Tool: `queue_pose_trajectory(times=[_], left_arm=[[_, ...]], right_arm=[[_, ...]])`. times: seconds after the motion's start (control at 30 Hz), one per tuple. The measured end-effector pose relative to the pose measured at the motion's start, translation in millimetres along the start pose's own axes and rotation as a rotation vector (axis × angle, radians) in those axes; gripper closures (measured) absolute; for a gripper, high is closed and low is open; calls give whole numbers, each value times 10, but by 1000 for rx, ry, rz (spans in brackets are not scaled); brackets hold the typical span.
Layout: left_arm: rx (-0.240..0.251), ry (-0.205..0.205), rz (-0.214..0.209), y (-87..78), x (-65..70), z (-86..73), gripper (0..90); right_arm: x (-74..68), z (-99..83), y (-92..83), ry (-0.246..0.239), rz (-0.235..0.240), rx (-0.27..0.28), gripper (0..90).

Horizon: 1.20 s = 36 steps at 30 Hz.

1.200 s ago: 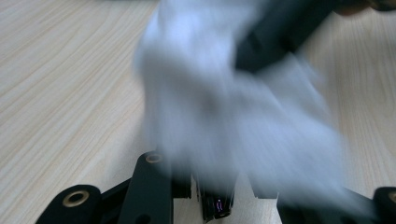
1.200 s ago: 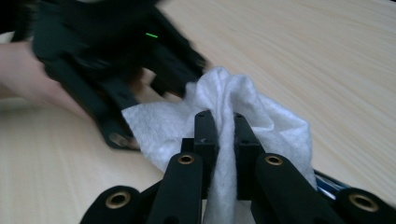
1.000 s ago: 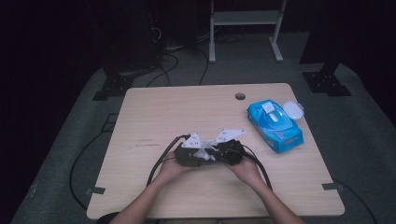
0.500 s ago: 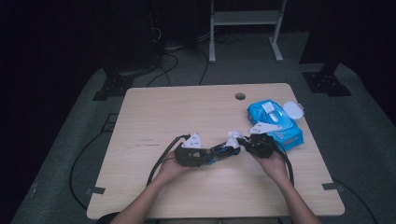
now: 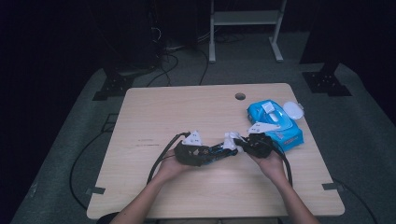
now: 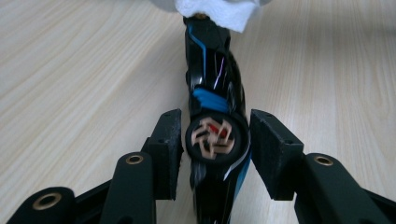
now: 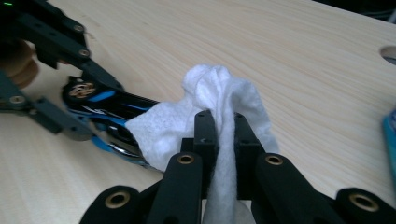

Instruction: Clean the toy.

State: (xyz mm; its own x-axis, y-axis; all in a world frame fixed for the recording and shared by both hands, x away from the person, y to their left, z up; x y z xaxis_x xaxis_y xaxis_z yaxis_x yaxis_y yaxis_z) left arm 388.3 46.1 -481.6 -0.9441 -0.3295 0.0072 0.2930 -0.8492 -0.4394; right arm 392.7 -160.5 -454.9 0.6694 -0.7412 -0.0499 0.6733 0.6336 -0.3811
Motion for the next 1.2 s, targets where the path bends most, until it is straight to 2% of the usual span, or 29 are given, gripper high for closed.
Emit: queue_pose_trajectory(times=[0.07, 0.1, 0.17, 0.27, 0.33, 0.43, 0.5, 0.57, 0.6, 0.67, 0.73, 0.77, 0.83, 0.93, 1.03, 1.2], left_arm=[[-30, -11, 7, 44, 0, -20, 506], [-32, -11, 4, 59, 2, -32, 519], [-25, -7, -8, 63, 5, -40, 614], [-36, 6, -21, 39, 3, -28, 625], [-21, 2, -34, -14, -11, -11, 631], [-35, 2, -49, -97, -57, -16, 643], [-41, -3, -54, -165, -92, -43, 643], [-44, -12, -52, -212, -110, -62, 644], [-43, -14, -49, -226, -112, -71, 643], [-46, -25, -47, -228, -108, -69, 643], [-62, -38, -46, -210, -109, -54, 636], [-68, -35, -45, -198, -106, -47, 630], [-90, -32, -18, -150, -112, -16, 523], [-129, -11, -9, -47, -89, 13, 505], [-146, -8, -10, 71, -73, 70, 476], [-194, -7, -7, 216, -88, 162, 474]], right_arm=[[40, -43, 0, 19, -5, -11, 834], [43, -59, 4, 24, -7, -14, 834], [40, -58, 9, 23, -5, -12, 834], [4, -32, 18, 19, 2, -6, 835], [-37, -5, 22, 38, 32, 7, 835], [-132, 25, 43, 41, 66, 16, 835], [-215, 36, 69, 32, 92, 17, 835], [-284, 38, 100, -15, 89, 6, 834], [-284, 33, 105, -19, 85, 5, 835], [-233, 19, 92, 4, 89, 8, 835], [-142, -11, 71, -1, 44, -23, 835], [-106, -32, 53, 19, 48, -22, 835], [-67, -55, 12, 30, 43, -21, 835], [-46, -50, -42, 20, 43, -21, 834], [-39, -67, -45, 17, 52, -36, 834], [-2, -151, 23, 58, 60, -41, 834]])
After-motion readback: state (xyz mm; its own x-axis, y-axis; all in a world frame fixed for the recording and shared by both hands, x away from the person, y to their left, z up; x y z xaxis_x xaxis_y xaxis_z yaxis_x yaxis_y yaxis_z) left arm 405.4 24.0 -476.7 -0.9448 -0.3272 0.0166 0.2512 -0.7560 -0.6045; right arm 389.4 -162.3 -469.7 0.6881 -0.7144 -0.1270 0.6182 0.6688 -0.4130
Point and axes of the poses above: each handheld gripper's, and its own axes: y roughly forward along the jaws, z roughly out of its top, x roughly to its right, the point moved 5 cm from there along y, roughly forward along the jaws, and after that the axes turned 12 degrees about x, right-handed, at the moved point
